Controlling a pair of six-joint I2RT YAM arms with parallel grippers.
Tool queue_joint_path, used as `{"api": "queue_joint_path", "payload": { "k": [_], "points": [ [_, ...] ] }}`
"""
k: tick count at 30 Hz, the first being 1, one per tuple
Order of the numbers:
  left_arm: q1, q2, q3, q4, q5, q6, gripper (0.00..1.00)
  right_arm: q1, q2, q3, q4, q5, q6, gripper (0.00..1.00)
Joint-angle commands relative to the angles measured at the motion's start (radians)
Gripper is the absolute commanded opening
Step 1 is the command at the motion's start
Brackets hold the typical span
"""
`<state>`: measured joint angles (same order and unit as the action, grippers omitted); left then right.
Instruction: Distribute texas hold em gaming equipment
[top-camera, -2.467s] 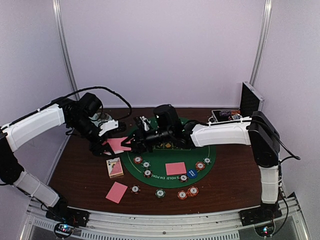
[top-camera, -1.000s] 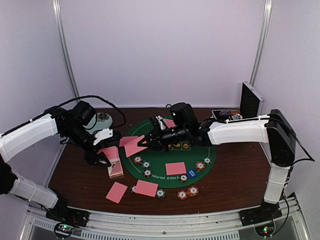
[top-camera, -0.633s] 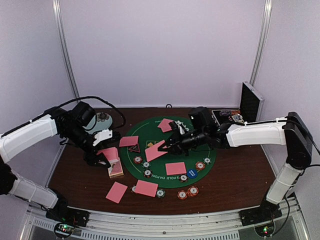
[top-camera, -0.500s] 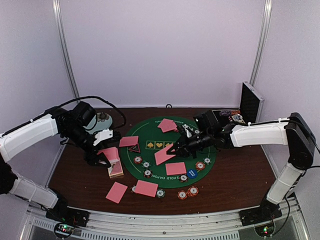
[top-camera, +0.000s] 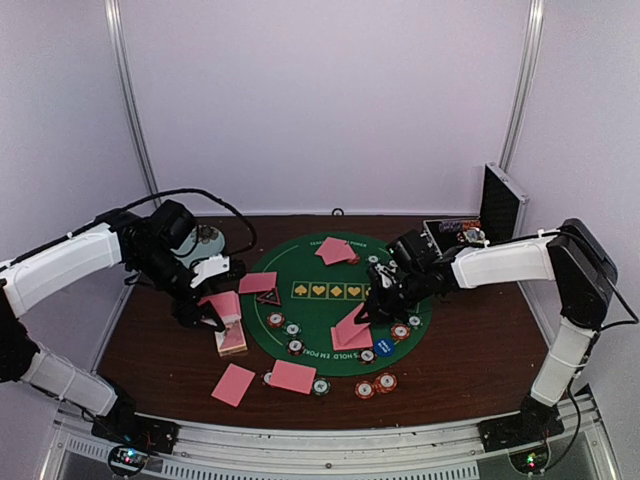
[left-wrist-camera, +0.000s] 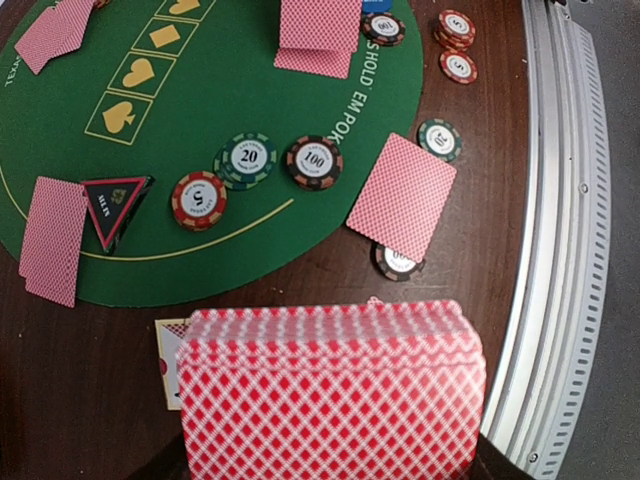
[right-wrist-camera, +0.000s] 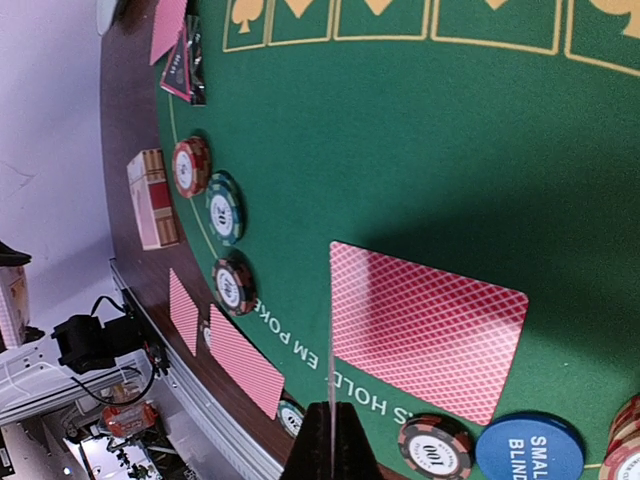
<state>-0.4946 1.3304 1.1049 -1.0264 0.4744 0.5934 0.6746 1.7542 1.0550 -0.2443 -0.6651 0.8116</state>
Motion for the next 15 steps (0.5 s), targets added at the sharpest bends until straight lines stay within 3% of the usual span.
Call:
{"api": "queue_joint_path", "payload": {
  "k": [1,4,9,15],
  "points": [
    [-0.001,0.019,0.052,0.008,0.017,0.015,0.00,0.001,0.026,0.031,-0.061,0.057,-0.059,0.03],
    [-0.001,0.040,0.071,0.009,0.018,0.016,0.00,0.000,0.029,0.039,-0.104,0.088,-0.087,0.12],
    [-0.001,0.072,0.106,0.005,0.024,0.014,0.00,-0.001,-0.011,0.065,-0.227,0.188,-0.147,0.36],
    [-0.001,0.093,0.129,0.003,0.025,0.011,0.00,-0.002,-0.082,0.118,-0.356,0.307,-0.187,0.49]
  ]
}}
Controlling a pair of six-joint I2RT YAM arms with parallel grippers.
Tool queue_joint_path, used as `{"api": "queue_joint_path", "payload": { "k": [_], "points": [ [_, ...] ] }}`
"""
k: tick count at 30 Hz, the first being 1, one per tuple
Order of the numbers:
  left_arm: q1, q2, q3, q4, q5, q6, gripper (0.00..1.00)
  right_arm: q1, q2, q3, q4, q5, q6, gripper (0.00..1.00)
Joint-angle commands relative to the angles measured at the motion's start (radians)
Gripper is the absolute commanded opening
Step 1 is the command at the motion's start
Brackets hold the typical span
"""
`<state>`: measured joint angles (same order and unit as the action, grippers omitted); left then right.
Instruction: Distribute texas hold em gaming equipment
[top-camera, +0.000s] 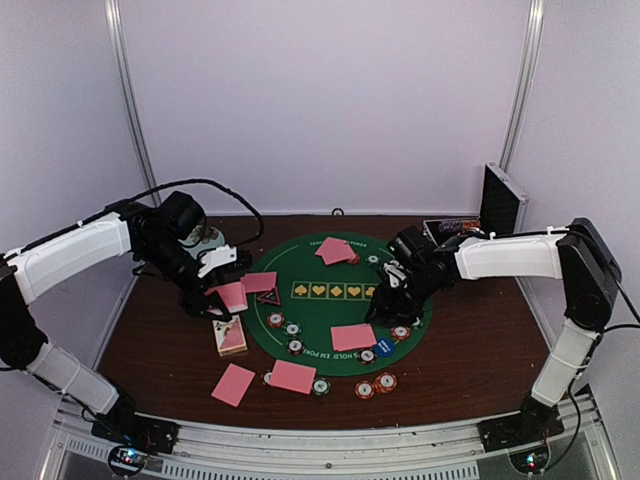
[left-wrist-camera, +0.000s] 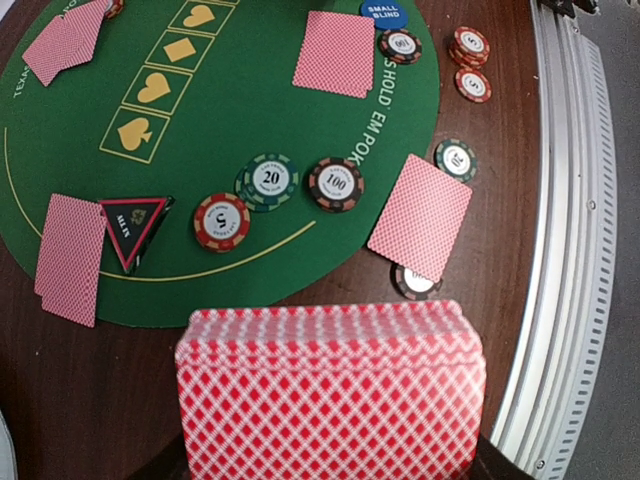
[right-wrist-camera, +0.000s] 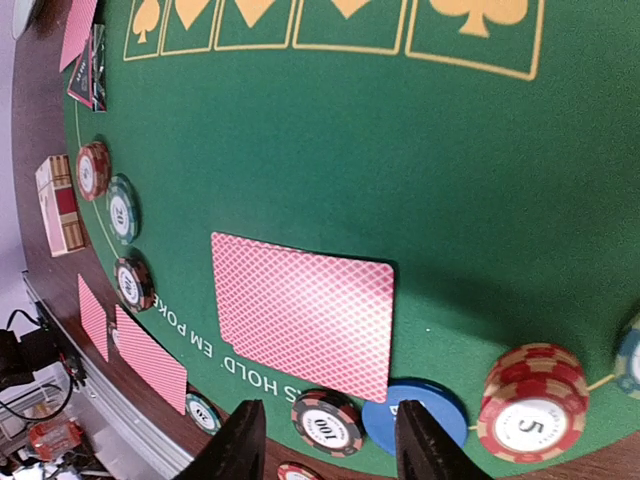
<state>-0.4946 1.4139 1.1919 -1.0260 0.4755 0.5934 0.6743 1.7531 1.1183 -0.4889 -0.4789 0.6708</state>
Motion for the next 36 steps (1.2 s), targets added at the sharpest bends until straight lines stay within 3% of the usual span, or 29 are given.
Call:
{"api": "queue_joint_path", "payload": {
  "k": [1,5,10,20,36],
  "points": [
    [-0.001,0.011,0.044,0.003,0.024,0.013,0.00,-0.001,-0.089,0.066,-0.124,0.136,-0.048,0.50],
    [-0.001,0.018,0.052,0.003,0.025,0.013,0.00,0.006,-0.126,0.097,-0.116,0.134,-0.030,0.53],
    [-0.001,0.029,0.062,0.004,0.027,0.014,0.00,0.067,-0.132,0.146,-0.028,0.055,0.030,0.65],
    [-0.002,0.050,0.096,0.004,0.038,0.004,0.00,0.213,-0.003,0.223,0.478,-0.154,0.326,0.77],
    [-0.004,0.056,0.112,0.009,0.051,-0.004,0.00,0.317,0.280,0.485,0.585,-0.222,0.431,0.78]
  ]
}}
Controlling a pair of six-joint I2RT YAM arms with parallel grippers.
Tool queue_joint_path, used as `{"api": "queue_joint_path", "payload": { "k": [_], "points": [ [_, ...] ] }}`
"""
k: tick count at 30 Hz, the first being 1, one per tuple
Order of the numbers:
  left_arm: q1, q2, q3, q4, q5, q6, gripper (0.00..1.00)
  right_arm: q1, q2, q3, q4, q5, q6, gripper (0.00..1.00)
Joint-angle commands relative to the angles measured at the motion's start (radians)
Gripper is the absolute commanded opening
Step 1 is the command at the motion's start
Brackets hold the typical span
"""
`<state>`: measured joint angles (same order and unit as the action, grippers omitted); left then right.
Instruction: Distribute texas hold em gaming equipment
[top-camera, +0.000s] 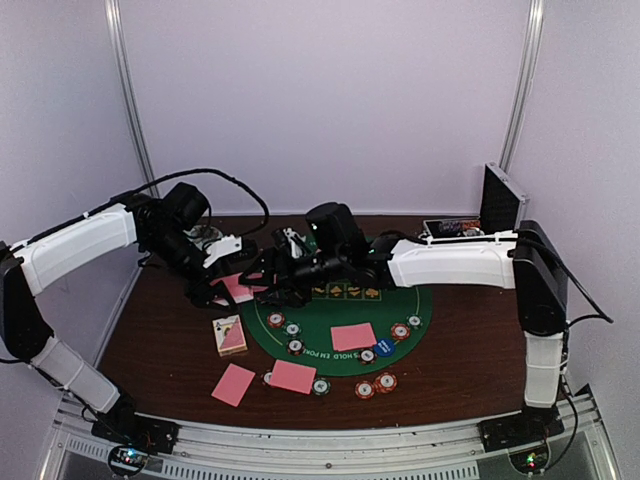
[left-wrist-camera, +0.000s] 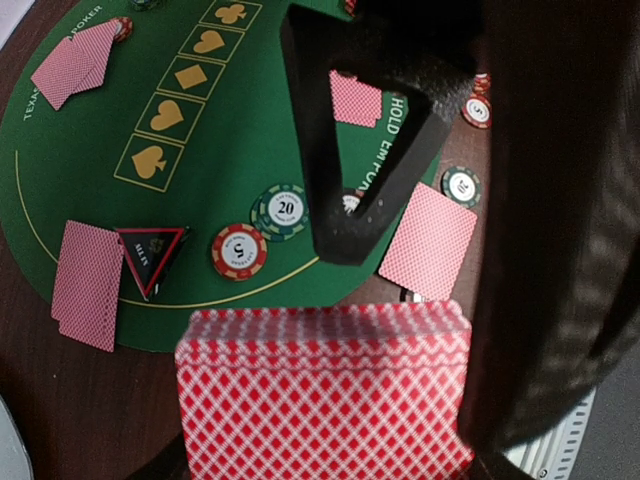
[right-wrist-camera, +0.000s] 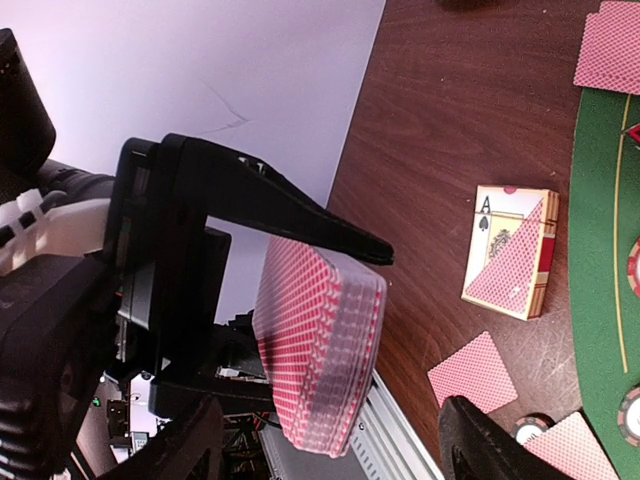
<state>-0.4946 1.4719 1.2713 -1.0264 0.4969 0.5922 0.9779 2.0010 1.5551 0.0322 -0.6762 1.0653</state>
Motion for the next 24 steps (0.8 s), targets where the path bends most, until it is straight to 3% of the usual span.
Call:
{"api": "queue_joint_path", "payload": {
  "k": [1,17,24],
  "points": [
    [-0.004,-0.004,0.033,0.009,0.031,-0.004,0.00,0.016,0.041,0.054,0.074,-0.027,0.044,0.78],
    [-0.013,-0.006,0.023,0.011,0.027,0.006,0.00,0.024,0.206,0.157,0.194,-0.067,0.175,0.77],
    [-0.013,-0.013,0.023,0.010,0.016,0.014,0.00,0.002,0.193,0.088,0.202,-0.079,0.183,0.71]
  ]
}}
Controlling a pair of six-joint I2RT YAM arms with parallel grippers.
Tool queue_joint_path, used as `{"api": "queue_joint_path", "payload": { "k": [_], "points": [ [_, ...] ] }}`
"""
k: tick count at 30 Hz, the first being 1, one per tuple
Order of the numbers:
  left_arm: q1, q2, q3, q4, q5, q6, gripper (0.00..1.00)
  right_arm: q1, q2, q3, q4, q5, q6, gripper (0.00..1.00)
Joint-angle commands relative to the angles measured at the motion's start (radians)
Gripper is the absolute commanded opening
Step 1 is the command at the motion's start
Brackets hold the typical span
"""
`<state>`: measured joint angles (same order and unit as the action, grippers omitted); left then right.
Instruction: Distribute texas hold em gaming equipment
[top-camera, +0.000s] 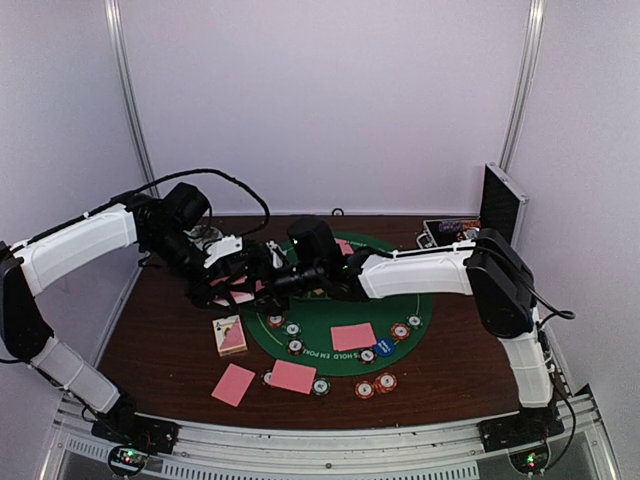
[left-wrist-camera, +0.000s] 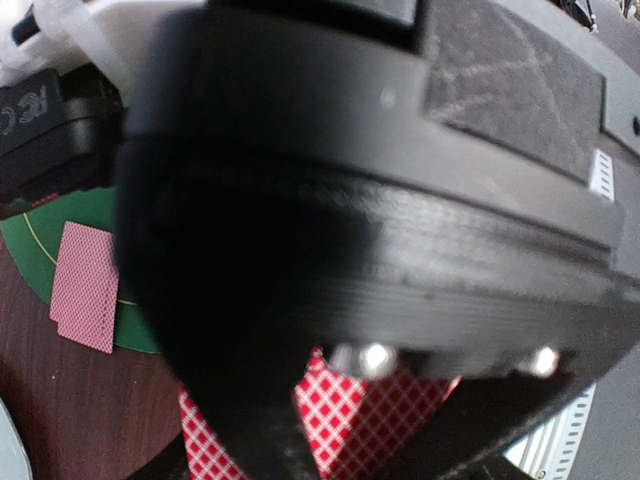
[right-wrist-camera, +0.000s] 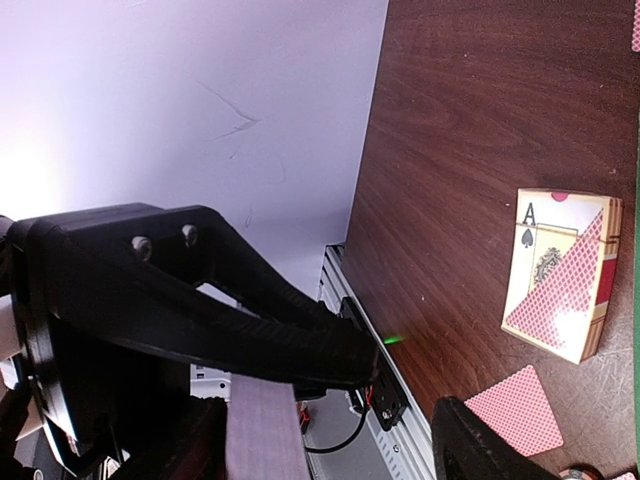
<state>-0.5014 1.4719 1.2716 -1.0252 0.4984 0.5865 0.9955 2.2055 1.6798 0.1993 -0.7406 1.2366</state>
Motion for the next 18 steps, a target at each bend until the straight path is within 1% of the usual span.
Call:
{"api": "queue_joint_path", "payload": {
  "k": [1,7,12,18],
  "points": [
    [-0.006,-0.015,0.022,0.010,0.015,0.019,0.00,-0.022,-0.020,-0.057,0.038,-0.014,0.011,0.70],
    [-0.008,-0.019,0.017,0.010,0.013,0.022,0.00,-0.050,-0.077,-0.154,0.034,-0.011,-0.007,0.60],
    [-0.006,-0.020,0.017,0.010,0.011,0.022,0.00,-0.055,-0.115,-0.179,0.018,-0.011,-0.025,0.48],
    [-0.007,-0.023,0.011,0.010,0.003,0.023,0.00,-0.066,-0.171,-0.197,-0.029,-0.005,-0.056,0.37]
  ]
}}
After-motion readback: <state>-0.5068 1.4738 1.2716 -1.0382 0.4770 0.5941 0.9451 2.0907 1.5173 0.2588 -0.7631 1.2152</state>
